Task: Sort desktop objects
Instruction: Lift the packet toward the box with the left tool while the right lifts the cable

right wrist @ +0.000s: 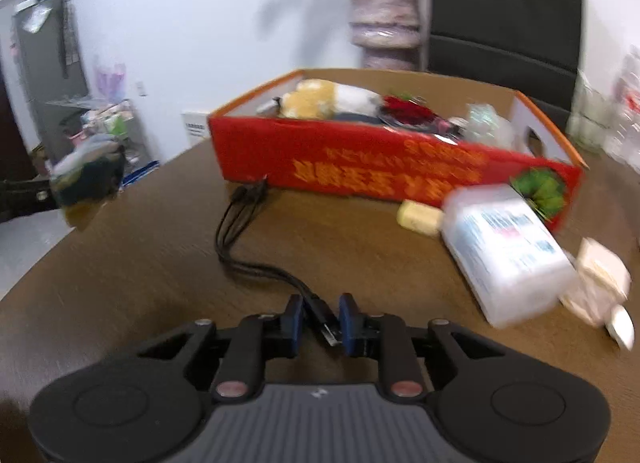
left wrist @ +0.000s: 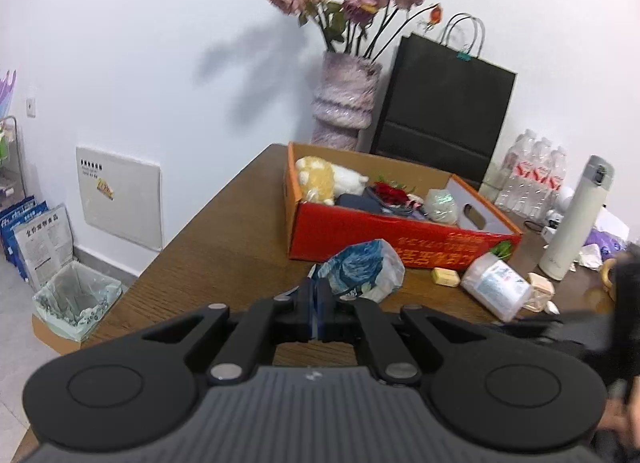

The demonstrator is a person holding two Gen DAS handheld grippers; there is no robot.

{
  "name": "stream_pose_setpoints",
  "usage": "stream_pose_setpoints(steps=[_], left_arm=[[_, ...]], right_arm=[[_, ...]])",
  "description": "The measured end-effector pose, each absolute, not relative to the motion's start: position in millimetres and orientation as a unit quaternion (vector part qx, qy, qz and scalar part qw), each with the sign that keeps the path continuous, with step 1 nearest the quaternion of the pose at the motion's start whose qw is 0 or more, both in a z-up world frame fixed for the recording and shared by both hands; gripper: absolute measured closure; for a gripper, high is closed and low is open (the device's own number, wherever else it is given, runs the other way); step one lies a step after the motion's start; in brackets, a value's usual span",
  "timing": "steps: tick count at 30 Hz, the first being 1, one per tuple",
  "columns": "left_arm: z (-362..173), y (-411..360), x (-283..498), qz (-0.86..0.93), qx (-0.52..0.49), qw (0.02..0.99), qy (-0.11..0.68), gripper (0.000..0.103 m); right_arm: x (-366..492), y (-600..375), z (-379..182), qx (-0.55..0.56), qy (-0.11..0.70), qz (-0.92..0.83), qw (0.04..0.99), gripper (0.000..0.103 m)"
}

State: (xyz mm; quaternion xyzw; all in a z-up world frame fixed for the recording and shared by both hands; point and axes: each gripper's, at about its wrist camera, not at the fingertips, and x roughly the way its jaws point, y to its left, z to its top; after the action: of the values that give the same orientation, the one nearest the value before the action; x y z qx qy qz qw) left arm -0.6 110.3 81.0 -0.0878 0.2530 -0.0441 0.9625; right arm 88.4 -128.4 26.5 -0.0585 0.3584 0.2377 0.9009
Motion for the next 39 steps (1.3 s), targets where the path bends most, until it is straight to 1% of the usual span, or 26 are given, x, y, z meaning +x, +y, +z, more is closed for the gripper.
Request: stream_pose_setpoints(steps=[3, 5, 6, 7, 8, 9, 10, 12, 14, 15, 17, 18, 23, 25, 29, 34, 39], left_arm=[[84, 109, -11, -0.042, -0.086, 0.964, 0.249, 0.1], [83, 111, -15, -0.034, -0.089, 0.963, 0.254, 0.1], [83, 112, -17, -0.03, -0.089, 0.962, 0.255, 0.1], [84, 113, -20, -0.029, -0.088, 0.963, 0.255, 0.1], [84, 114, -22, -0.026, -0.088, 0.963, 0.254, 0.1], [85, 116, -24, -0.023, -0.088, 0.963, 0.254, 0.1], [85, 118, -26, -0.02, -0.088, 0.963, 0.253, 0.1], [87, 120, -29, -0.015, -0.09, 0.964, 0.251, 0.1], [88, 120, -31, -0.014, -0.091, 0.964, 0.249, 0.1], [87, 121, -32, -0.015, -0.091, 0.964, 0.249, 0.1], [86, 119, -32, -0.017, -0.09, 0.963, 0.252, 0.1], [86, 117, -33, -0.019, -0.089, 0.964, 0.252, 0.1], [87, 105, -37, -0.038, -0.082, 0.964, 0.251, 0.1], [88, 101, -40, -0.043, -0.081, 0.964, 0.249, 0.1], [88, 97, -46, -0.046, -0.081, 0.965, 0.246, 0.1], [90, 88, -48, -0.055, -0.078, 0.965, 0.246, 0.1], [93, 81, -50, -0.065, -0.072, 0.966, 0.24, 0.1]], right_arm=[[91, -108, 24, -0.101, 0.339, 0.266, 0.897, 0.079], [98, -98, 23, -0.092, 0.334, 0.291, 0.892, 0.069], [100, -90, 23, -0.106, 0.332, 0.299, 0.888, 0.059], [100, -84, 23, -0.115, 0.329, 0.305, 0.886, 0.062], [102, -81, 24, -0.113, 0.331, 0.313, 0.883, 0.069], [103, -80, 25, -0.1, 0.338, 0.321, 0.879, 0.082], [102, -79, 27, -0.098, 0.341, 0.316, 0.88, 0.091], [92, -78, 28, -0.106, 0.336, 0.306, 0.884, 0.095], [63, -79, 31, -0.13, 0.279, 0.274, 0.911, 0.097], [44, -80, 35, -0.144, 0.244, 0.253, 0.925, 0.1], [12, -83, 45, -0.164, 0.193, 0.224, 0.941, 0.101], [2, -86, 49, -0.169, 0.181, 0.215, 0.945, 0.101], [-22, -121, 72, -0.139, 0.158, 0.177, 0.961, 0.102], [-25, -141, 79, -0.112, 0.164, 0.17, 0.965, 0.102], [-31, -194, 89, 0.014, 0.194, 0.183, 0.964, 0.102], [-34, -221, 86, 0.056, 0.204, 0.182, 0.96, 0.102], [-43, -227, 101, 0.065, 0.172, 0.185, 0.965, 0.102]])
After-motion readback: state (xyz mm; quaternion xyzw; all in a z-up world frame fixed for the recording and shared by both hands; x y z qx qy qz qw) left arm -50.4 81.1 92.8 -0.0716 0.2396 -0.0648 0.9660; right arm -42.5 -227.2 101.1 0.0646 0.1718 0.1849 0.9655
